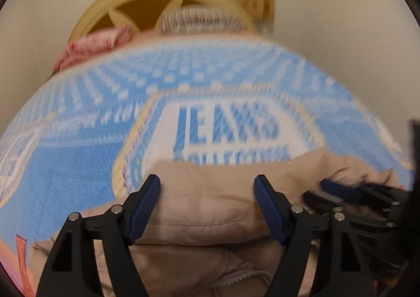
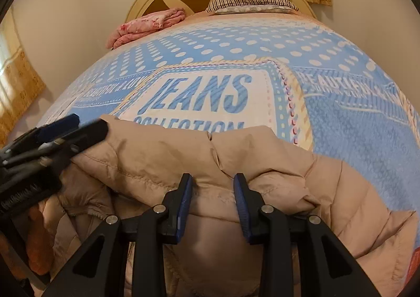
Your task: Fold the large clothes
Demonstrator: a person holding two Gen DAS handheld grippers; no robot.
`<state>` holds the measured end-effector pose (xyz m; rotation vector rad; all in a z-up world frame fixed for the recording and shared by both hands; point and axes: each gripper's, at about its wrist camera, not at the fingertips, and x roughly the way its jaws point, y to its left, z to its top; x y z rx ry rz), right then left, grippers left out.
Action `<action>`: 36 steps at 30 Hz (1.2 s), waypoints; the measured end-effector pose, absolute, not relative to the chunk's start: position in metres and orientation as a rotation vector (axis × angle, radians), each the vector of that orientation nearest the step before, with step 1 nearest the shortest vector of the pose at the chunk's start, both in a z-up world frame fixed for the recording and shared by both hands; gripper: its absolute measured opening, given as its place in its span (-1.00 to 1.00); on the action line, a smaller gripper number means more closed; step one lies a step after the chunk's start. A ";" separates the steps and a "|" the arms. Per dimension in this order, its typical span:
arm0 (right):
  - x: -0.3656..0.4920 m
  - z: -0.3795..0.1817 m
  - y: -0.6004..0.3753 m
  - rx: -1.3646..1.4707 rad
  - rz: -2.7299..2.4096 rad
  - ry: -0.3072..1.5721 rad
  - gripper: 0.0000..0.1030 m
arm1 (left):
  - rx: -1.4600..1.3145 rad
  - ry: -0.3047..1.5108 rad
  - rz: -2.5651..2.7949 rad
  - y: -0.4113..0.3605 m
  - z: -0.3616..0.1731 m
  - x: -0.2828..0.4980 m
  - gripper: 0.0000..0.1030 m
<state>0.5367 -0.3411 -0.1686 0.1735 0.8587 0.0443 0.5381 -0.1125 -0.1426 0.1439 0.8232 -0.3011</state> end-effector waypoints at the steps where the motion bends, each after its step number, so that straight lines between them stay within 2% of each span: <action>1: 0.537 -0.169 -0.341 0.173 0.045 0.858 -0.34 | 0.134 0.852 -0.286 -0.111 -0.150 0.544 0.52; 19: 0.545 -0.186 -0.335 0.146 0.027 0.884 -0.35 | 0.193 0.895 -0.214 -0.118 -0.179 0.550 0.82; 36: 0.547 -0.191 -0.333 0.125 0.010 0.895 -0.34 | 0.185 0.940 -0.213 -0.117 -0.186 0.555 0.93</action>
